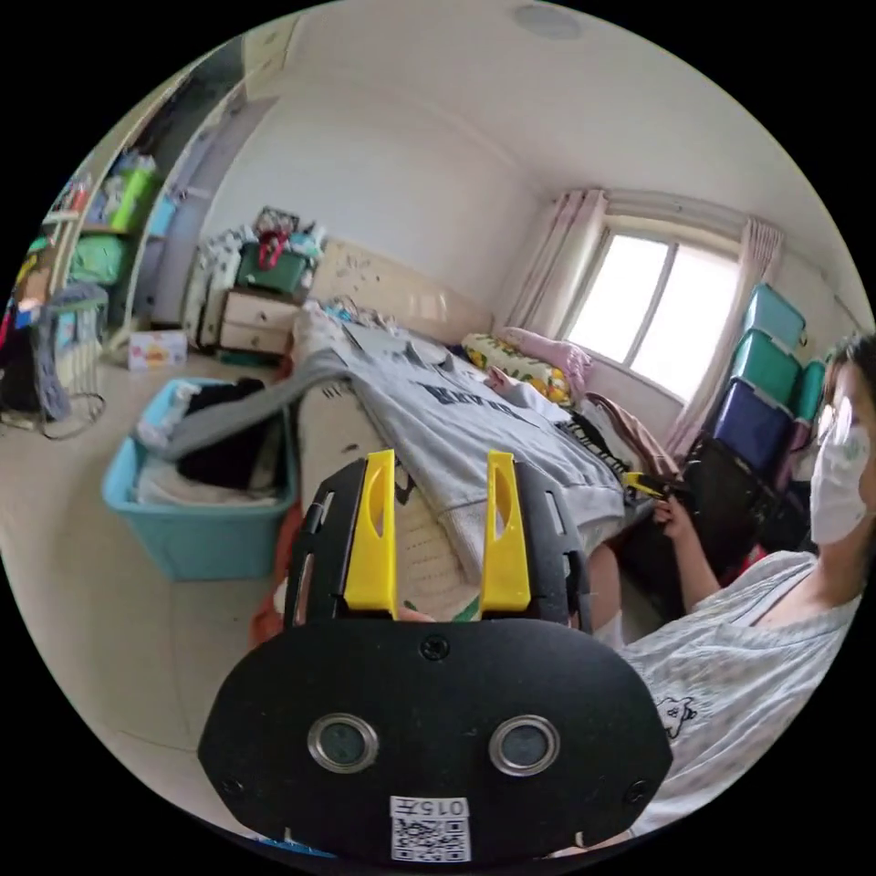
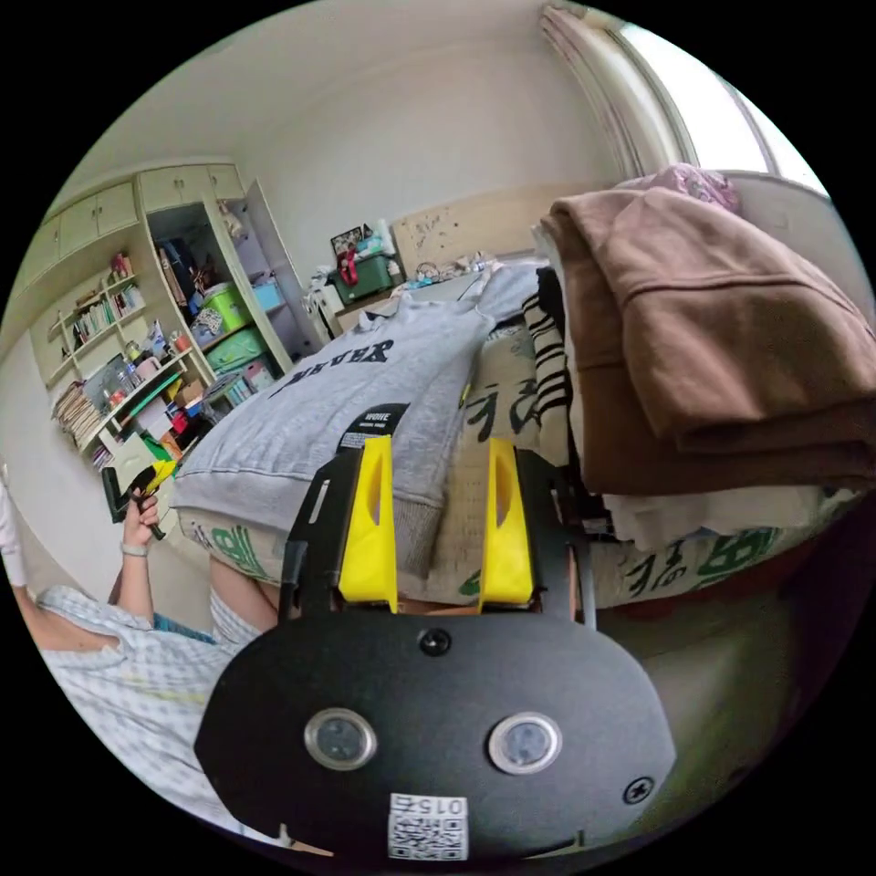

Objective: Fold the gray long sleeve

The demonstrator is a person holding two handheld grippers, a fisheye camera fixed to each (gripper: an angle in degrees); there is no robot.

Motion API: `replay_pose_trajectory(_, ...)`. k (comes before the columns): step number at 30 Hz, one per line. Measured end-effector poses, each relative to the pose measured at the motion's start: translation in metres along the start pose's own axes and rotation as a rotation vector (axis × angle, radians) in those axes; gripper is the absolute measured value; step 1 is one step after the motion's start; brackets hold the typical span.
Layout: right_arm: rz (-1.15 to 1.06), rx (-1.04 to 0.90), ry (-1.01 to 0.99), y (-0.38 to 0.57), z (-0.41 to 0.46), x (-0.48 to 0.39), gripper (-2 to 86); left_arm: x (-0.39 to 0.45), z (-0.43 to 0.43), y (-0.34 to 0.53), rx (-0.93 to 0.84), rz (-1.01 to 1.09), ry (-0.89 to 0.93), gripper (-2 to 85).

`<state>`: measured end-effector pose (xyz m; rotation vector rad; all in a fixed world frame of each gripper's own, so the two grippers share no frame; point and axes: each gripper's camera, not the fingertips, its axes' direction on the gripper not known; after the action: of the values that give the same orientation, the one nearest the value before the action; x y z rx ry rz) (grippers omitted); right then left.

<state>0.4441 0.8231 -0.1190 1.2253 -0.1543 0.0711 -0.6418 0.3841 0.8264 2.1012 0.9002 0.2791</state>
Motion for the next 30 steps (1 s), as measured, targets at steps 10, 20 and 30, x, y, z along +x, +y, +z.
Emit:
replay_pose_trajectory(10, -0.122, -0.005, 0.16, -0.031, -0.01, -0.026, 0.0, -0.028, -0.02, 0.032, -0.015, 0.118, -0.183, -0.2)
replay_pose_trajectory(20, -0.075, -0.06, 0.206, -0.046, 0.013, -0.045, 0.1, -0.102, -0.009, 0.142, 0.037, 0.073, -0.097, -0.6)
replay_pose_trajectory(30, -0.008, -0.047, 0.406, -0.072, 0.019, -0.1, 0.8, -0.124, 0.002, 0.193, 0.036, 0.152, 0.063, -0.4)
